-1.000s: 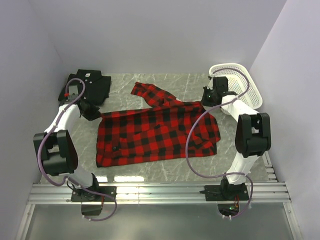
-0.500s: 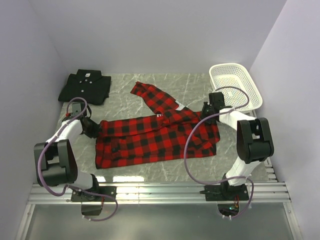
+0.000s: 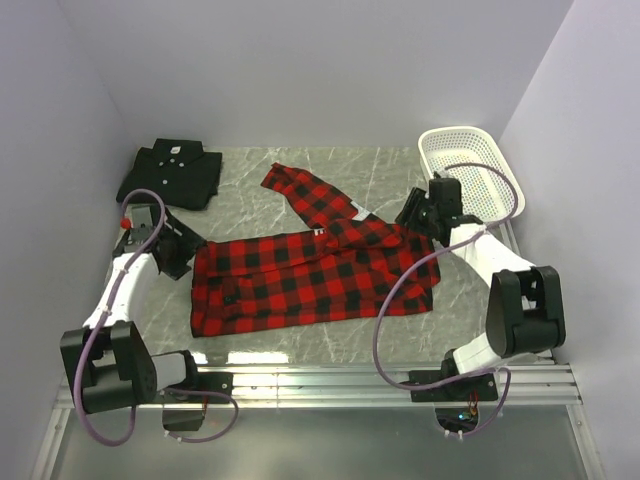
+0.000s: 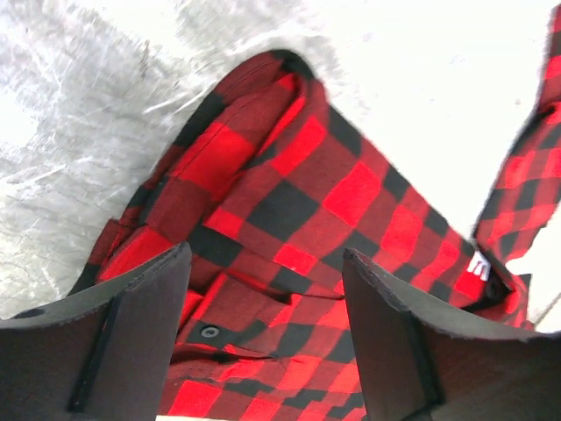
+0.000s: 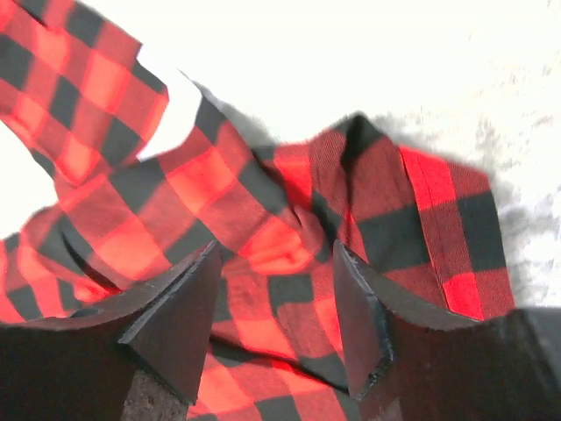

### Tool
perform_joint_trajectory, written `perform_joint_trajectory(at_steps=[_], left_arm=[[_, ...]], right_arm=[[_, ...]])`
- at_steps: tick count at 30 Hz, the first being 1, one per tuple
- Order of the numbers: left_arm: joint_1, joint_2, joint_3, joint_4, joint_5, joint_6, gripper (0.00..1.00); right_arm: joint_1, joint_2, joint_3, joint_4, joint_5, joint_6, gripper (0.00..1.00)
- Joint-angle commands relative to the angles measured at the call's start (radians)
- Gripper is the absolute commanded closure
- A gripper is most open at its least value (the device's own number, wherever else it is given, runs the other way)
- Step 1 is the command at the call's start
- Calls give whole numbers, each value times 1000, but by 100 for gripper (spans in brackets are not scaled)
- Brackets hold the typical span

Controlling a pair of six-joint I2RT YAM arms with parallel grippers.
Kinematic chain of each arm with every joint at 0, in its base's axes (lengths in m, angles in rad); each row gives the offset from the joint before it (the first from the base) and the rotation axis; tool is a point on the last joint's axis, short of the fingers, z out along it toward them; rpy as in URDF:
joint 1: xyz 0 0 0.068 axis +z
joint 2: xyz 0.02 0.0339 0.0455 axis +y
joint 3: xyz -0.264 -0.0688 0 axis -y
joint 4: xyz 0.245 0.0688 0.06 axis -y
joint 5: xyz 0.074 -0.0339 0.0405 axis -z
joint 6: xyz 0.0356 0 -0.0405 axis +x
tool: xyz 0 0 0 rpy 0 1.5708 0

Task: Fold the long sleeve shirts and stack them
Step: Fold the shirt

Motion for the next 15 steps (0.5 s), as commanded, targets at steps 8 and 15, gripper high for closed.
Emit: perform_joint_trajectory(at_steps=[8, 15], left_arm=[[-102, 165, 219, 21, 1, 5, 29], [-162, 355, 252, 81, -28, -102, 42]], right_arm=[[-11, 188, 206, 38, 0, 125, 46], [-22, 304, 200, 82, -8, 208, 50]])
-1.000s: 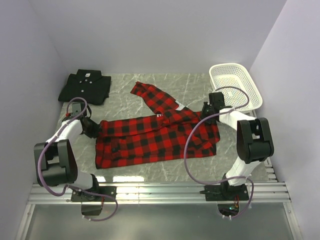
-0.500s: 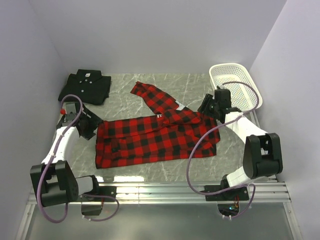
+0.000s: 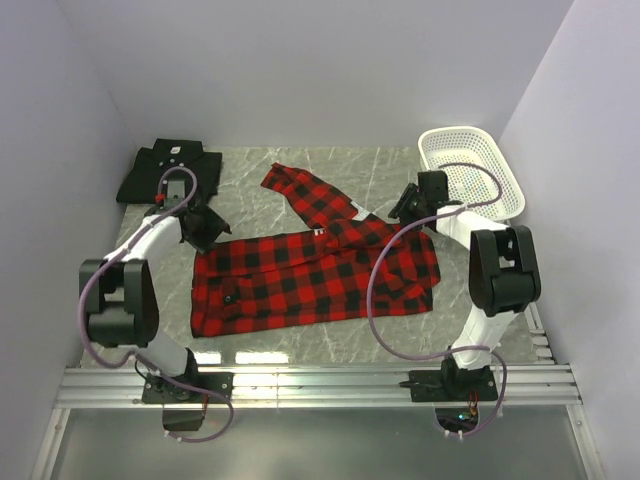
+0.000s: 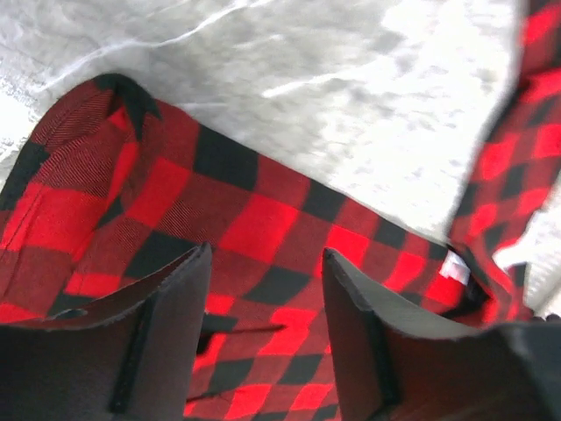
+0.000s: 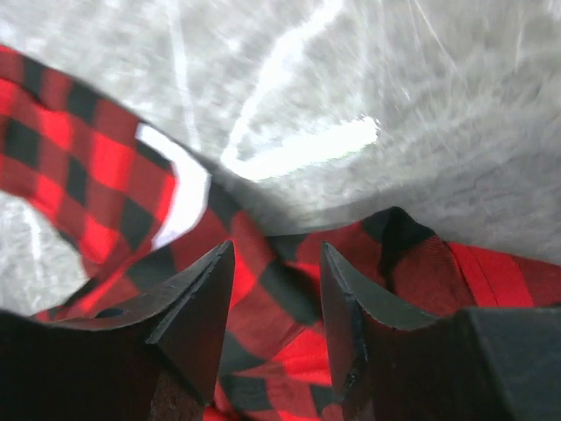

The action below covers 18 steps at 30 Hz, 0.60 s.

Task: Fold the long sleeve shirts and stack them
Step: Fold the shirt

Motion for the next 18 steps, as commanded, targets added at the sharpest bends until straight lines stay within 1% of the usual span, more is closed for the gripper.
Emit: perform_joint_trajectory(at_steps=[1, 4, 7, 9, 11, 13, 18], left_arm=[[3, 56, 9, 34, -36, -72, 43], [1, 103, -31, 66, -40, -107, 48], [15, 160, -64, 42, -71, -126, 51], [52, 163, -110, 38, -71, -127, 51], [102, 139, -155, 58, -47, -132, 52], [127, 113, -218, 66, -42, -130, 53], [144, 27, -287, 55, -39, -110, 53]], right_arm=[[-14, 38, 12, 33, 24, 54, 50], [-25, 43, -9, 32, 41, 65, 50], [-26, 47, -14, 21, 47, 76, 50], [-28, 59, -8, -6, 50, 91, 50], [-26, 61, -14, -13, 44, 99, 50], [-25, 66, -23, -10, 27, 100, 51], [-20, 40, -45, -39, 32, 79, 50]])
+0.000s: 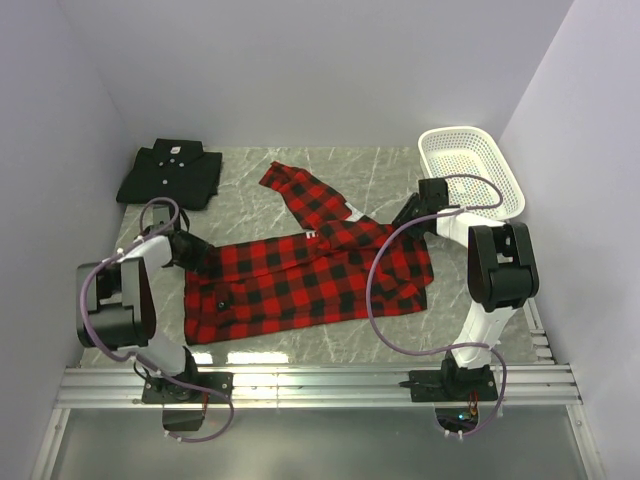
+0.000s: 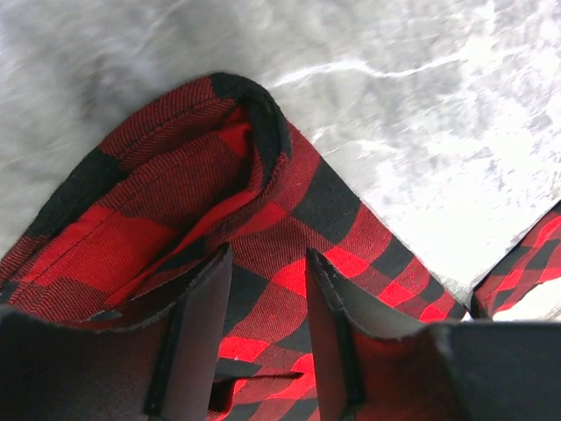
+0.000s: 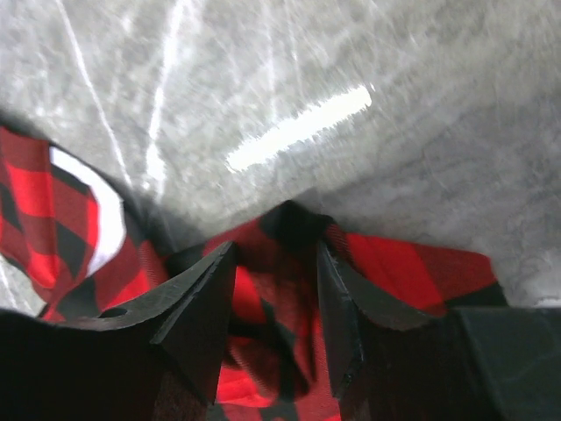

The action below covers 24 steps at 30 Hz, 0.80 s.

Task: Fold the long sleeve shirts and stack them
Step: Fold the shirt

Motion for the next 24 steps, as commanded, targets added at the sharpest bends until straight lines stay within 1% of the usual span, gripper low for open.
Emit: perform_joint_trajectory(at_steps=[1, 2, 5, 6, 8, 9, 11, 12, 14, 15, 16, 18, 19, 21, 24], left_arm=[[13, -25, -74, -89, -66, 31, 52], [16, -51, -76, -94, -64, 40, 52], [19, -100, -59, -138, -89, 74, 45], [19, -114, -41, -150, -115, 83, 40], [19, -160, -24, -176, -115, 114, 35], [19, -175, -1, -179, -145, 123, 31], [19, -217, 21, -177, -144, 153, 28], [19, -228, 42, -167, -132, 170, 21], [19, -244, 64, -140, -81, 234, 15], [19, -249, 85, -132, -63, 259, 10], [16, -251, 98, -127, -45, 300, 8], [17, -260, 118, -115, -34, 324, 5], [17, -274, 116, -103, -20, 345, 4], [17, -292, 104, -66, -9, 379, 2], [17, -286, 98, -61, 24, 427, 1]], right_arm=[[2, -23, -18, -29, 23, -6, 50], [2, -31, -19, -35, 33, -9, 50], [2, -60, -12, -67, 64, -44, 50], [11, -84, -10, -71, 82, -67, 50], [22, -107, 4, -74, 87, -98, 50], [28, -126, 10, -72, 80, -133, 49], [48, -140, 36, -66, 58, -162, 46], [54, -146, 40, -43, 43, -194, 45], [85, -144, 50, -2, -14, -225, 42], [94, -132, 56, 38, -37, -256, 41], [123, -120, 77, 53, -87, -270, 39], [155, -69, 118, 66, -121, -313, 37], [172, -49, 175, 58, -132, -333, 35], [231, 12, 271, 23, -122, -391, 33], [294, 98, 358, -23, -83, -455, 30]])
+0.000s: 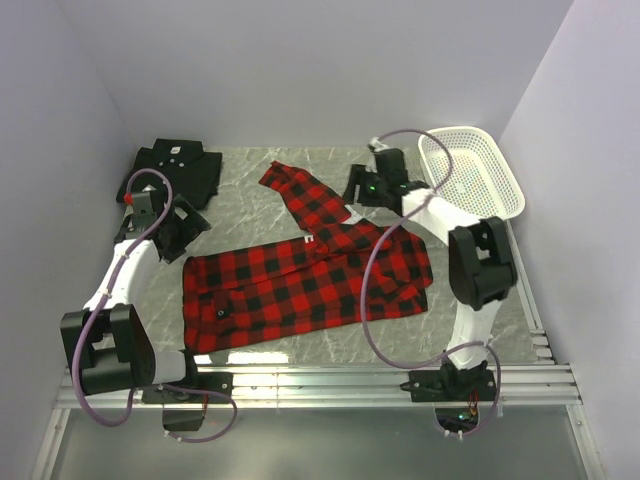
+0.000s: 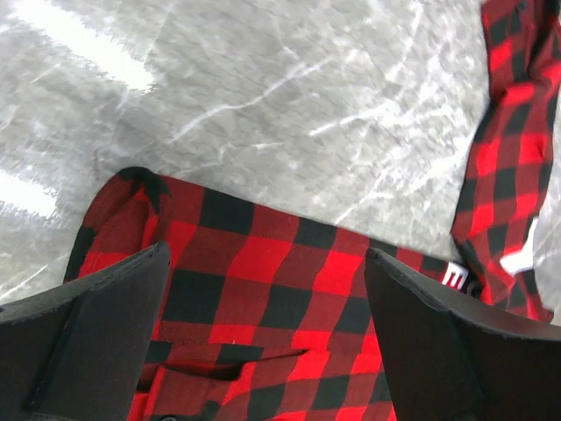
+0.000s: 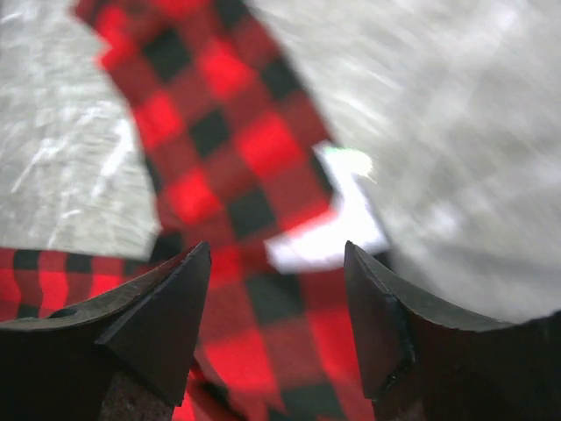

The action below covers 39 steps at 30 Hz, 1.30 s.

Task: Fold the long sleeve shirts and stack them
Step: Fold the shirt

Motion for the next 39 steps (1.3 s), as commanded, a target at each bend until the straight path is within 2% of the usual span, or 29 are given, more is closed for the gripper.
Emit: perform_joint_trajectory(at_steps=[1, 5, 12, 31, 32, 35, 36, 38, 39], left_arm=[[1, -10, 18, 25, 66, 109, 1], [1, -8, 19, 19, 70, 109, 1], [1, -16, 10, 22, 71, 106, 2], [1, -27, 7, 22, 82, 100, 3], [-1, -28, 7, 21, 82, 100, 3], [1, -30, 5, 21, 83, 100, 3], [1, -33, 5, 22, 82, 100, 3], [1, -33, 7, 22, 82, 101, 3], [1, -33, 5, 22, 82, 101, 3]], right_arm=[[74, 88, 151, -27, 17, -120, 29], [112, 209, 273, -101, 66, -136, 29], [164, 327, 437, -198, 167, -133, 29], [286, 476, 505, -322, 278, -18, 36], [290, 479, 506, -343, 285, -19, 38], [321, 478, 497, -360, 344, -28, 54], [326, 481, 506, -371, 356, -28, 64], [338, 490, 515, -386, 376, -39, 75], [338, 491, 520, -388, 379, -44, 84]])
